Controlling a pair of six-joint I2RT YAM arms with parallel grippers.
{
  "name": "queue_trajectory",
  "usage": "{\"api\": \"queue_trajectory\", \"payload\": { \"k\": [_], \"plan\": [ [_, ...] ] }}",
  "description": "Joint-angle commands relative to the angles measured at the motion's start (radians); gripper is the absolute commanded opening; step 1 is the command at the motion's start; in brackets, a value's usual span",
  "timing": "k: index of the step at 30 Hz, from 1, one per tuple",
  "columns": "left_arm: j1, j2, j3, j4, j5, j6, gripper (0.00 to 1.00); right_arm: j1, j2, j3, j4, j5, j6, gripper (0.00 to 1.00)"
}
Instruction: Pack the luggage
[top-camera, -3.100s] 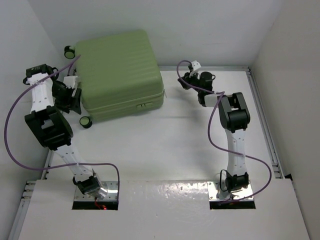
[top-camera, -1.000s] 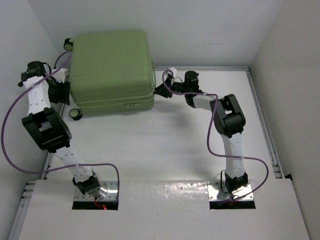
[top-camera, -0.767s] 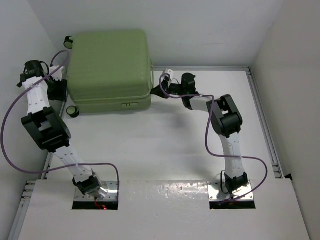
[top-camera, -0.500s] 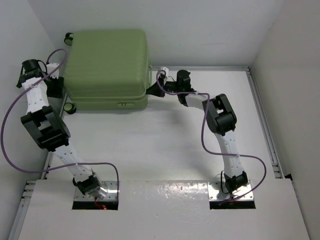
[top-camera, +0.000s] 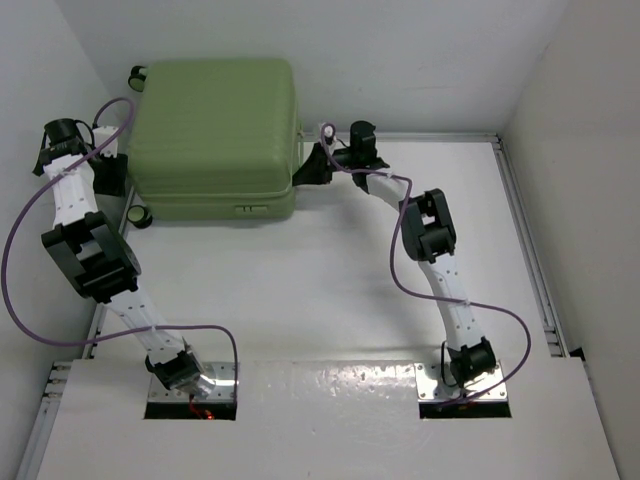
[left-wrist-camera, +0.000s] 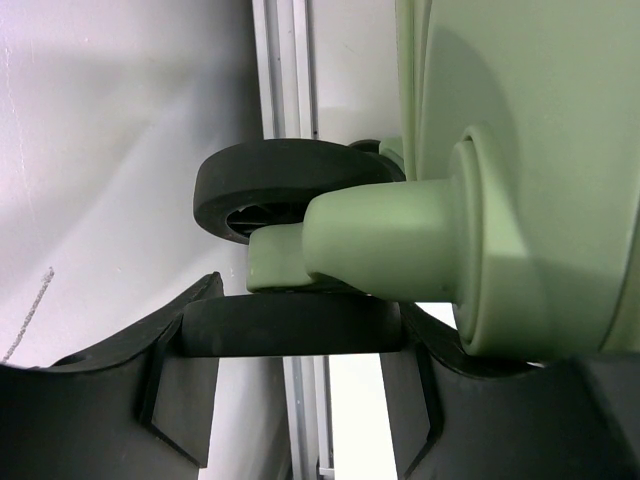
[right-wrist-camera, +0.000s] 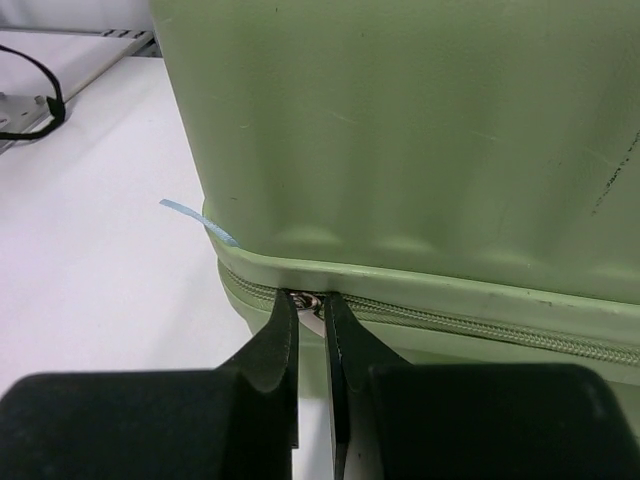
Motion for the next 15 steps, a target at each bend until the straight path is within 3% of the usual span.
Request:
{"api": "queue_trajectory", "payload": {
  "k": [1, 5, 10, 15],
  "plan": [
    [-0.169, 0.211, -0.072, 0.15, 0.053, -0.191, 0.0, -0.055, 0.103, 0.067, 0.113, 1.323, -0.272, 0.0],
    [-0.169, 0.211, -0.063, 0.15, 0.053, -0.191, 0.0, -0.06, 0.07, -0.004, 0.158, 1.447, -0.261, 0.0],
    [-0.169, 0.211, -0.063, 0.15, 0.053, -0.2, 0.0, -0.078, 0.098, 0.079, 0.088, 1.599, -0.212, 0.0],
    [-0.169, 0.202, -0.063, 0.15, 0.053, -0.2, 0.0, -0.115, 0.069, 0.059, 0.045, 1.719, -0.164, 0.0]
  ]
}}
